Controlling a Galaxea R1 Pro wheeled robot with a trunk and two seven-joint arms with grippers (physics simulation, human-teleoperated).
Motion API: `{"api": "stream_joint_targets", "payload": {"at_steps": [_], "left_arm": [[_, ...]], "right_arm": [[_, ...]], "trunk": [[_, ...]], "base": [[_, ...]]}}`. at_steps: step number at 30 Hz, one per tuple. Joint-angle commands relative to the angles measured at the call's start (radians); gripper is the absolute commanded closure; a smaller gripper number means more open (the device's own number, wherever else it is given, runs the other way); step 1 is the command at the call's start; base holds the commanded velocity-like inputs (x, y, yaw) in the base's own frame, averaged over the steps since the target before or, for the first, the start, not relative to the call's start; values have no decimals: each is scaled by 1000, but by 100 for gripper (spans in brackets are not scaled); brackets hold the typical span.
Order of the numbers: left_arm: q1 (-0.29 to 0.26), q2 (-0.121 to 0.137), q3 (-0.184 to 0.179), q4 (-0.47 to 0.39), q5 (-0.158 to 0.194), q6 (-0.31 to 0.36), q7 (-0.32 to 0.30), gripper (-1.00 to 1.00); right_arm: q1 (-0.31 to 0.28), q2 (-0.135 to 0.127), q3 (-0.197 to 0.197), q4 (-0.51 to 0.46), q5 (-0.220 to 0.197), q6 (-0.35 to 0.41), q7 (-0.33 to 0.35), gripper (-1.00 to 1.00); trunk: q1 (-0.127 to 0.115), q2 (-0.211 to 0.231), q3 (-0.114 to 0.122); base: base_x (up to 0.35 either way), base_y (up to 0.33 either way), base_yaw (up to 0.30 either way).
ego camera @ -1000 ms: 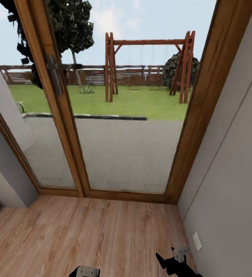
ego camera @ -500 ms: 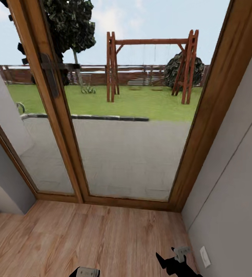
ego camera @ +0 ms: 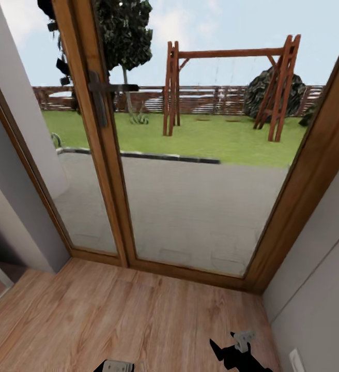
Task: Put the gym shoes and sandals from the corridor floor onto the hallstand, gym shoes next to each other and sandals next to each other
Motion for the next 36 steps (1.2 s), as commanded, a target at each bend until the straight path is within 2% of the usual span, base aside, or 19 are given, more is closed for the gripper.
{"api": "stream_joint_targets", "payload": {"at_steps": [1, 23, 30, 36], "left_arm": [[0, 0, 0, 0, 0, 0, 0, -100], [0, 0, 0, 2, 0, 0, 0, -100], [0, 0, 0, 2, 1, 0, 0, -100], [0, 0, 0, 2, 1, 0, 0, -100]], "right_arm": [[0, 0, 0, 0, 0, 0, 0, -100], [0, 0, 1, 0, 0, 0, 0, -100], [0, 0, 1, 0, 0, 0, 0, -100], [0, 1, 1, 0, 0, 0, 0, -100]], "trunk": [[0, 0, 0], [0, 0, -9], [0, 0, -10], [0, 0, -10]], "base": [[2, 0, 274], [0, 0, 272], [23, 0, 84], [231, 0, 12]]}}
